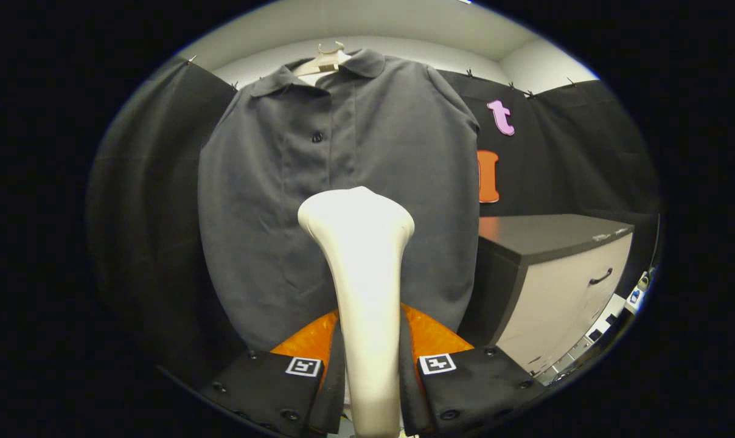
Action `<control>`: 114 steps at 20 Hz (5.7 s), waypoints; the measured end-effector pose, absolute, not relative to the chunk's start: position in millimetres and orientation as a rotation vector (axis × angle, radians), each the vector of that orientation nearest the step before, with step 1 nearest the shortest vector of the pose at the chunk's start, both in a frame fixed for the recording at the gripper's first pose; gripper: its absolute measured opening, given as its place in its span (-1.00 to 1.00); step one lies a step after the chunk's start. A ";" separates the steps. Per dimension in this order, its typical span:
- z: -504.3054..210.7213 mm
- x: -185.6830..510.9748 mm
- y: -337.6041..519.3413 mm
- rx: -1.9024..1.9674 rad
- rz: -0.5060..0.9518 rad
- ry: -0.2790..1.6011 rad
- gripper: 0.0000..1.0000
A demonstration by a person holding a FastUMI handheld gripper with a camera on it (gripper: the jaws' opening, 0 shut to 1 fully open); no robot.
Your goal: Iron the clothes twice with a garment steamer, once on the left side and once on the right side.
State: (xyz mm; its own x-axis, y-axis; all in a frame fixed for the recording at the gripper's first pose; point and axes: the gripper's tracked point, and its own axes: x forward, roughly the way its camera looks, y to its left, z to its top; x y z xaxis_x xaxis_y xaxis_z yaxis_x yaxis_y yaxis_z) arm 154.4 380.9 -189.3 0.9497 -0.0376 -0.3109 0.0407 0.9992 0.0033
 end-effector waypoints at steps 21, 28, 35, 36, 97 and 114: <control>-69.0 247.0 508.0 -0.032 0.225 0.080 -0.11; -74.6 244.8 507.5 -0.060 0.215 0.067 -0.11; -114.8 226.5 503.0 -0.055 0.224 0.142 -0.11; -122.7 221.5 501.7 -0.050 0.225 0.161 -0.11; -58.7 106.9 351.0 0.018 0.044 0.122 -0.11; -38.9 71.0 250.9 -0.013 0.002 0.103 -0.11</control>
